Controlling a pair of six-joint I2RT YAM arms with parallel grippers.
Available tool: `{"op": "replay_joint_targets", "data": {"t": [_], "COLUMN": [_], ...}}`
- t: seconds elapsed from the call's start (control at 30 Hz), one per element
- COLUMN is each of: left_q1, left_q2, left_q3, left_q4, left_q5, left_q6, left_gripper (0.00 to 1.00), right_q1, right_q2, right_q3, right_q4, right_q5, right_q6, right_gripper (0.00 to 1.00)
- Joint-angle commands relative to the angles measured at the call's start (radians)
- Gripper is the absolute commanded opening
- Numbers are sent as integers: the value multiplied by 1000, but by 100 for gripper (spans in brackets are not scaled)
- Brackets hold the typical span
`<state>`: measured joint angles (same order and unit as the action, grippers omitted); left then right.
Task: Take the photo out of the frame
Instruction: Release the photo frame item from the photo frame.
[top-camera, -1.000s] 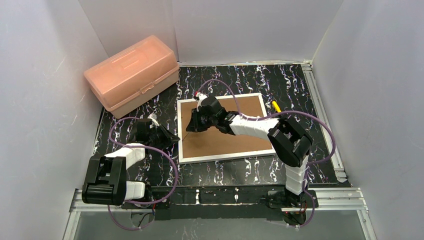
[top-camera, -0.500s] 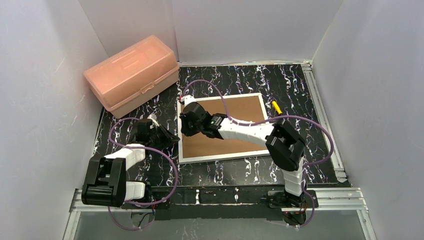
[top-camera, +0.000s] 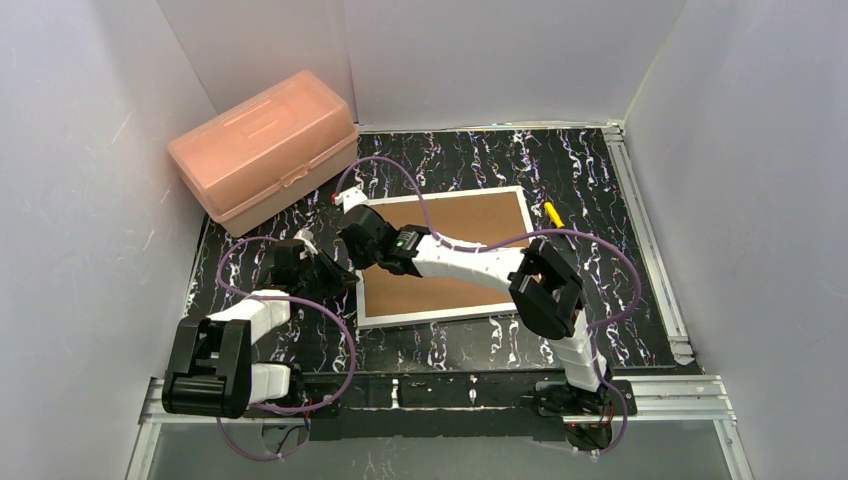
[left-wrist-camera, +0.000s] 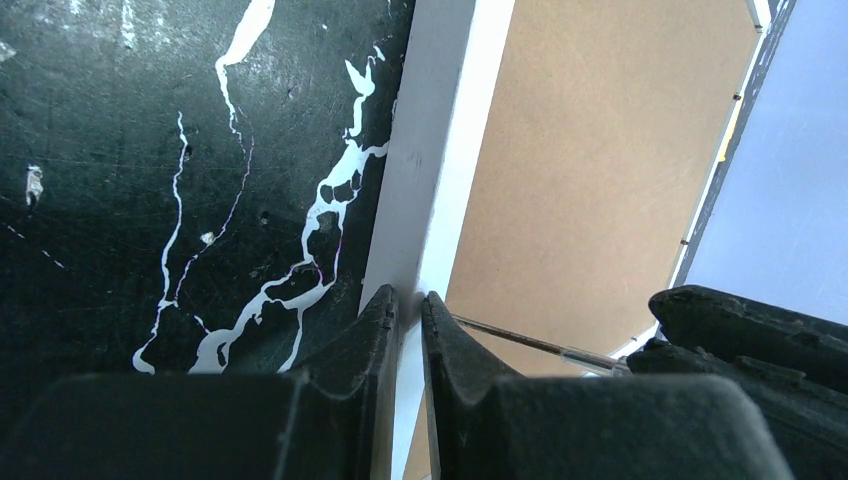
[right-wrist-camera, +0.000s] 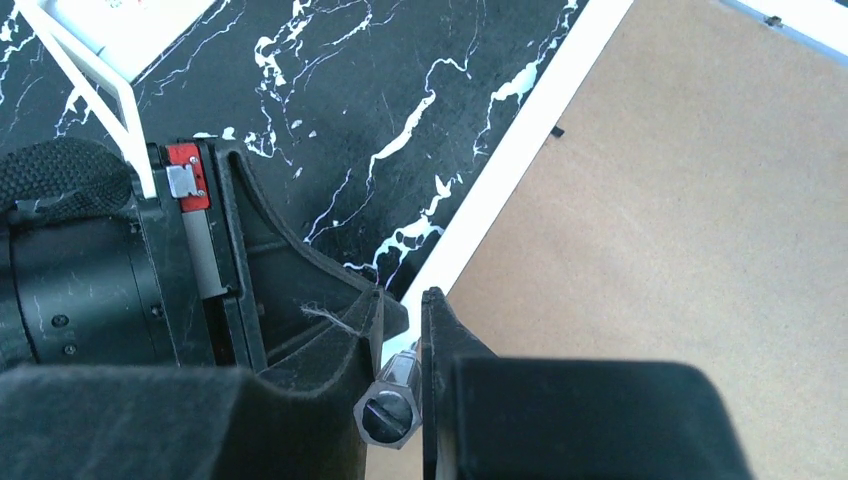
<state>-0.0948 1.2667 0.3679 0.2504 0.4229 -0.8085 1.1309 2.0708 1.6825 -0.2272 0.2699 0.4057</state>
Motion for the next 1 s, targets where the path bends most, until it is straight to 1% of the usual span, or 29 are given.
{"op": "replay_joint_targets", "data": {"t": [0.0,0.13,0.2,0.27,0.37,0.43,0.47,0.6,0.67,0.8,0.97], "left_q1": [-58,-59,-59,-58,-58,-58,-58,-57,-58,-58,-58], "left_q2": [4,3,2,2,0,-4,-7,-23,-35,-70,-146], "left_q3": [-28,-27,-30,-30,-29,-28,-27,-32,-35,-12,39], "left_q4": [-85,-85,-85,-85,-87,-91,-96,-125,-139,-217,-322], "left_q5": [144,141,137,131,128,129,131,128,124,90,57], "left_q6": [-17,-16,-17,-16,-15,-14,-11,6,11,46,82], "left_gripper": [0,0,0,0,0,0,0,0,0,1,7], "right_q1": [123,127,123,113,72,21,-14,-166,-238,-331,-374], "right_q2": [54,44,17,-33,-114,-175,-211,-342,-383,-424,-431], "right_q3": [107,108,83,39,-64,-161,-237,-486,-575,-688,-754], "right_q4": [191,175,156,155,176,204,234,403,461,567,686], "right_q5": [-219,-186,-126,-85,-70,-109,-150,-319,-384,-482,-531], "right_q6": [156,151,139,125,124,141,154,217,234,257,288], "right_gripper": [1,1,1,1,1,1,1,1,1,1,1]}}
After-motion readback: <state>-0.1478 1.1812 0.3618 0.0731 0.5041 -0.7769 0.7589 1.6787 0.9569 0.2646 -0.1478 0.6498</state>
